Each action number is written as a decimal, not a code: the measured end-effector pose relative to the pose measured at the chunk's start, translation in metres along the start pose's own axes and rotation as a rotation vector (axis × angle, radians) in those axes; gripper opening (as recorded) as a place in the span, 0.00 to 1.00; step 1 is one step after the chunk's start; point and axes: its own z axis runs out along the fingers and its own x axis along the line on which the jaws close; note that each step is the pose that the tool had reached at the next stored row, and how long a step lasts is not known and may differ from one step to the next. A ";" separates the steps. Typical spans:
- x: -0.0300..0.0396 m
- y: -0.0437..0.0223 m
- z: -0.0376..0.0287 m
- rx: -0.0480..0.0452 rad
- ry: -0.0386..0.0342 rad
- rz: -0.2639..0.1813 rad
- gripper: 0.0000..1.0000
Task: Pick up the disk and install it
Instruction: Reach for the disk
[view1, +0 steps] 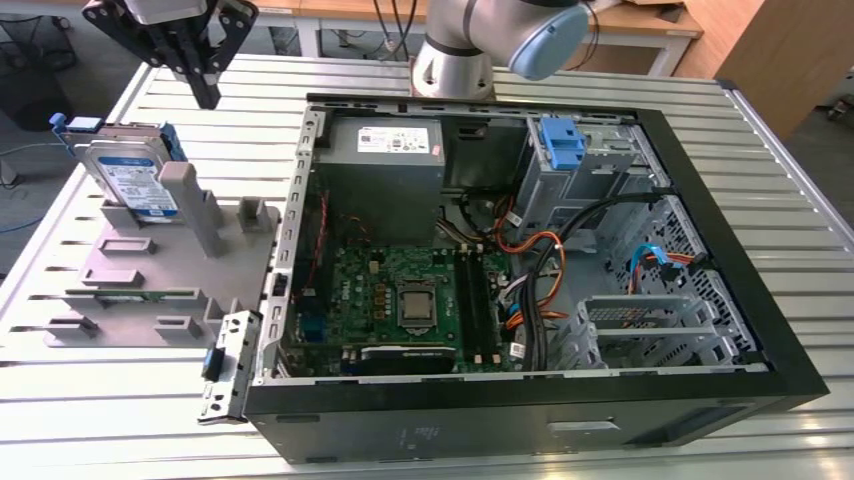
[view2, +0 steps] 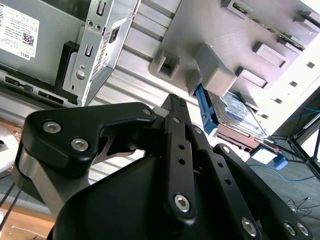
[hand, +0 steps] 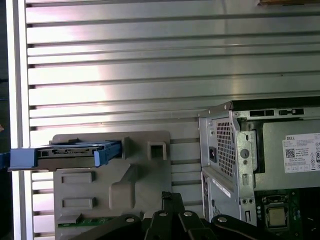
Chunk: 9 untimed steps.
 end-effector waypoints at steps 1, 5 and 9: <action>0.0003 0.0000 0.0001 0.0000 -0.0001 0.000 0.11; 0.0036 0.0003 0.0005 -0.0001 -0.0001 0.000 0.11; 0.0096 0.0011 0.0010 0.0001 0.0001 0.000 0.11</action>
